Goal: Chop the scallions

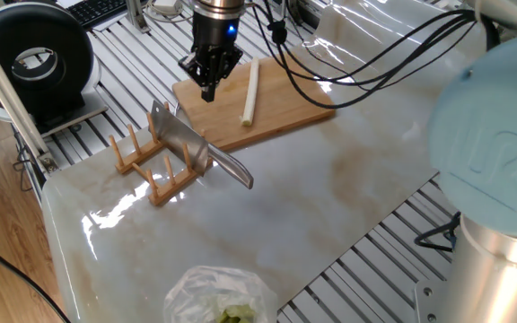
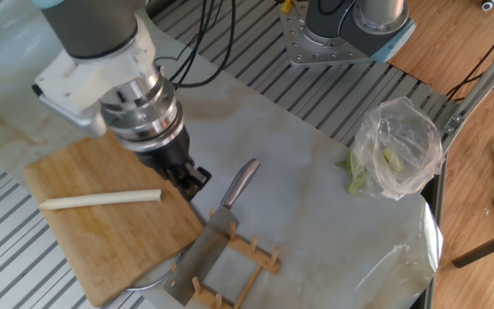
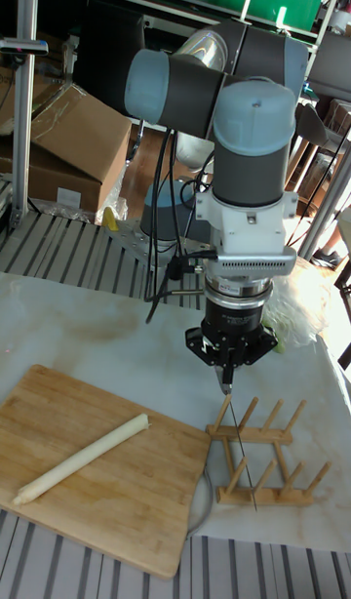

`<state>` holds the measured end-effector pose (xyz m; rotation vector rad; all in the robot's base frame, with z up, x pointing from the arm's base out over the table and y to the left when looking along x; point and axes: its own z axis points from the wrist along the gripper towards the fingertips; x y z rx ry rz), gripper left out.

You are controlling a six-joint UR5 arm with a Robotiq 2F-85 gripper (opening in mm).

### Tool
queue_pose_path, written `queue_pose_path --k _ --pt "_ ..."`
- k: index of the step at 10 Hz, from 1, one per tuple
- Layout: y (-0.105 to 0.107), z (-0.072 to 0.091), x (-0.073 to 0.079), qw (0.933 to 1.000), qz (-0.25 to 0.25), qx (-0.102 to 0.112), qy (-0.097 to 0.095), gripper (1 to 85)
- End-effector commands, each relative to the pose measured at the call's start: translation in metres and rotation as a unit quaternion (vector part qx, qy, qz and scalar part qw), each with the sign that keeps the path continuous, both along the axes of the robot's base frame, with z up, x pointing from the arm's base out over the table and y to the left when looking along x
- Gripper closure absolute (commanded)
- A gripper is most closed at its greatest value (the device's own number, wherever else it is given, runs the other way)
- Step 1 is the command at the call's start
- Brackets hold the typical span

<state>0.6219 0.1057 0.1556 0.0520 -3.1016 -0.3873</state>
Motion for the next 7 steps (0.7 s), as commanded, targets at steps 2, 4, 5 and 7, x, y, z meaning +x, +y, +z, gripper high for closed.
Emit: queue_pose_path --k 2,4,5,7 --pt "0.023 0.002 0.003 0.9991 0.004 0.043 0.004 84.3" --pt "0.017 0.000 0.014 0.9992 0.013 0.031 -0.021 75.3" --pt "0.015 -0.001 0.018 0.9993 0.003 0.027 -0.027 79.3" --pt "0.024 -0.016 0.035 0.9993 -0.010 0.028 -0.022 79.0"
